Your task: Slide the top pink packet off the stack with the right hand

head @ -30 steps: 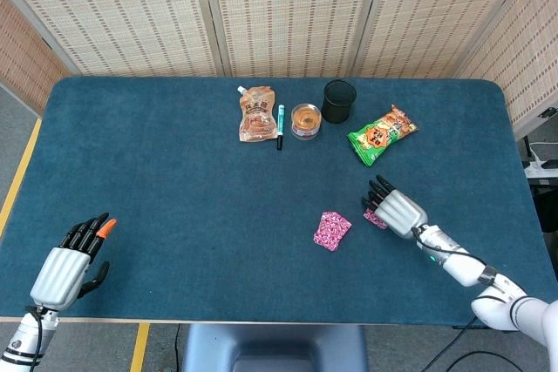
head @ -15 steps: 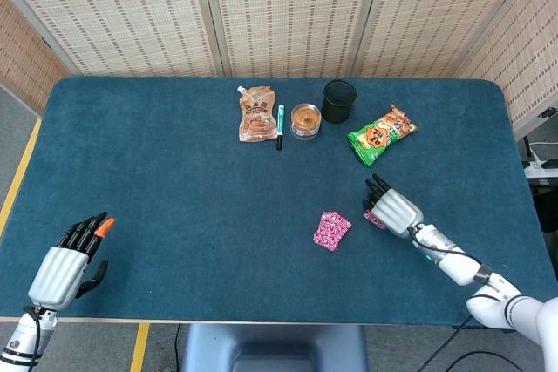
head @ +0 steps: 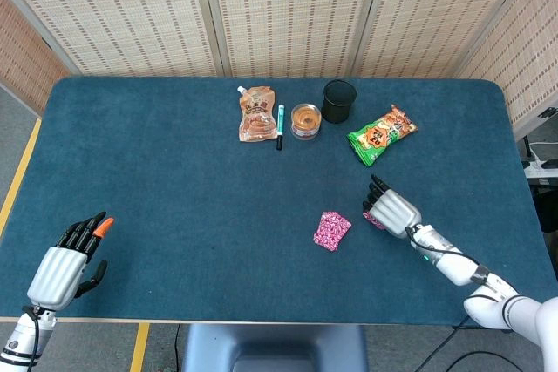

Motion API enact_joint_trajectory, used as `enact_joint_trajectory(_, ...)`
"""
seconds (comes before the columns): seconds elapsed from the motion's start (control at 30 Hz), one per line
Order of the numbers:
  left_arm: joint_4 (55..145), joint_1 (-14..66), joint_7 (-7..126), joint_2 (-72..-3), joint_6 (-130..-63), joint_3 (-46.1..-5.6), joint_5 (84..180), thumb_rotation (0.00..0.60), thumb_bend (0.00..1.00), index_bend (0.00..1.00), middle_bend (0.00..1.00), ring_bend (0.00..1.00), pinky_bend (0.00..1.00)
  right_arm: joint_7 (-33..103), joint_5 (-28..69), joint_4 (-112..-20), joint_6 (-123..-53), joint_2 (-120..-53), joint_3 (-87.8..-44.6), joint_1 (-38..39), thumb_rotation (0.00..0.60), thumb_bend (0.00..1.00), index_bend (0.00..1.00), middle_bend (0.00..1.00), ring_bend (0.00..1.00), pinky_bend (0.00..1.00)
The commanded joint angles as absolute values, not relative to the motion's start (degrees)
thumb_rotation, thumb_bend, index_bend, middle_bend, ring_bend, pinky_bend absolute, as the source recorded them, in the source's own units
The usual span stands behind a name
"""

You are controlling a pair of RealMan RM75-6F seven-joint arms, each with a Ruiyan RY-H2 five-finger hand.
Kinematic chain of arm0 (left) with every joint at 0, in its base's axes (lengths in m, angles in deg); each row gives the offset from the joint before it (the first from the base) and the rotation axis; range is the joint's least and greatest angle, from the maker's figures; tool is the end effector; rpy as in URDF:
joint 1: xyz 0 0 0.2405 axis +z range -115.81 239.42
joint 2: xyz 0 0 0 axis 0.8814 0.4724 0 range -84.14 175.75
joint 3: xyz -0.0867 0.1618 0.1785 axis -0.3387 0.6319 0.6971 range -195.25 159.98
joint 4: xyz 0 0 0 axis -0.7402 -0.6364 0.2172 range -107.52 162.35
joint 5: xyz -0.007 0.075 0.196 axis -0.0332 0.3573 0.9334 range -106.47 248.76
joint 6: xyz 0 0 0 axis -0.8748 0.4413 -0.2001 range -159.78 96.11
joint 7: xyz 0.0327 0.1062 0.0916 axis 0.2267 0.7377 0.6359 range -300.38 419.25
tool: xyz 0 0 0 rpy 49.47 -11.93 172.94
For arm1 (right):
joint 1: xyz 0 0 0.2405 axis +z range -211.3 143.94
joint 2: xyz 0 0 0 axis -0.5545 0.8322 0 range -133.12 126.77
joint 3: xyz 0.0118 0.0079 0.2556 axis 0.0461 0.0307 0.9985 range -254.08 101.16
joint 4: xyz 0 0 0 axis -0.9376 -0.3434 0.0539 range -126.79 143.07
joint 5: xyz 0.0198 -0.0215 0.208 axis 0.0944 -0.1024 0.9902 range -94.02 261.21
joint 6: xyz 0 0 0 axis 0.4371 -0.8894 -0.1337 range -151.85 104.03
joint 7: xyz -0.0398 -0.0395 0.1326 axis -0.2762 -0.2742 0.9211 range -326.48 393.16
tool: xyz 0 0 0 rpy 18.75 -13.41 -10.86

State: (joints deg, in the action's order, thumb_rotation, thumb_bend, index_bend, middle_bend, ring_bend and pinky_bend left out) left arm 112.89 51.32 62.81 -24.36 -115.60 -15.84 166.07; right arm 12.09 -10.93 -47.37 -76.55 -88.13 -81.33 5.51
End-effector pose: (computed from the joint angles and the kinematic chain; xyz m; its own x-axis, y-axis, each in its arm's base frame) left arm -0.2940 0.1922 0.1127 0.4864 0.0458 0.8725 0.8502 -0.2552 -0.4605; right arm -0.2813 -0.3484 0.0192 0.9623 0.0547 0.2663 -0.1800 -0.6057 0.7750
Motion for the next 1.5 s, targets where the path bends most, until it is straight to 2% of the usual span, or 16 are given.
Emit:
enact_joint_trajectory(0.03, 112.87, 51.34, 62.73, -24.36, -115.65, -15.86, 166.06, 0.6, 0.48, 0.0, 0.03, 0.11, 0.17, 12.05, -10.96, -47.5, -76.55, -88.14, -81.32, 5.55, 0.6, 0.21, 0.3, 0.29, 0.13, 0.05)
enact_joint_trajectory(0.33, 112.67, 51.5, 62.5, -24.35, -116.01, -15.7, 166.37, 0.6, 0.48, 0.0, 0.03, 0.11, 0.17, 11.25, -11.16, -46.82, -77.27, -88.81, -81.3, 5.27, 0.6, 0.21, 0.48, 0.38, 0.24, 0.1)
enact_joint_trajectory(0.47, 112.32, 51.53, 62.14, -24.45, -116.04, -15.66, 166.4, 0.6, 0.48, 0.0, 0.03, 0.11, 0.17, 11.6, -11.21, -46.93, -77.77, -88.76, -81.15, 5.21, 0.6, 0.21, 0.51, 0.39, 0.25, 0.1)
enact_joint_trajectory(1.0, 113.25, 51.43, 62.83, -24.26, -115.92, -15.72, 166.46, 0.6, 0.48, 0.0, 0.03, 0.11, 0.17, 10.85, -13.08, -50.78, -81.68, -86.24, -81.03, 4.98, 0.6, 0.21, 0.53, 0.41, 0.26, 0.1)
enact_joint_trajectory(1.13, 113.58, 51.56, 63.24, -24.2, -116.14, -15.72, 166.5, 0.6, 0.48, 0.0, 0.03, 0.11, 0.17, 8.27, -14.35, -55.69, -84.09, -84.38, -81.38, 4.2, 0.6, 0.21, 0.53, 0.41, 0.26, 0.1)
enact_joint_trajectory(1.27, 113.94, 51.66, 63.68, -24.17, -116.26, -15.59, 166.71, 0.6, 0.48, 0.0, 0.03, 0.11, 0.16, 5.34, -17.13, -63.61, -85.45, -81.29, -83.27, 3.54, 0.6, 0.21, 0.53, 0.41, 0.26, 0.1)
enact_joint_trajectory(1.5, 113.3, 51.76, 63.35, -24.36, -116.69, -15.57, 167.07, 0.6, 0.48, 0.0, 0.03, 0.11, 0.17, -0.5, -20.75, -72.22, -85.74, -77.69, -86.93, 1.45, 0.6, 0.21, 0.51, 0.41, 0.26, 0.1)
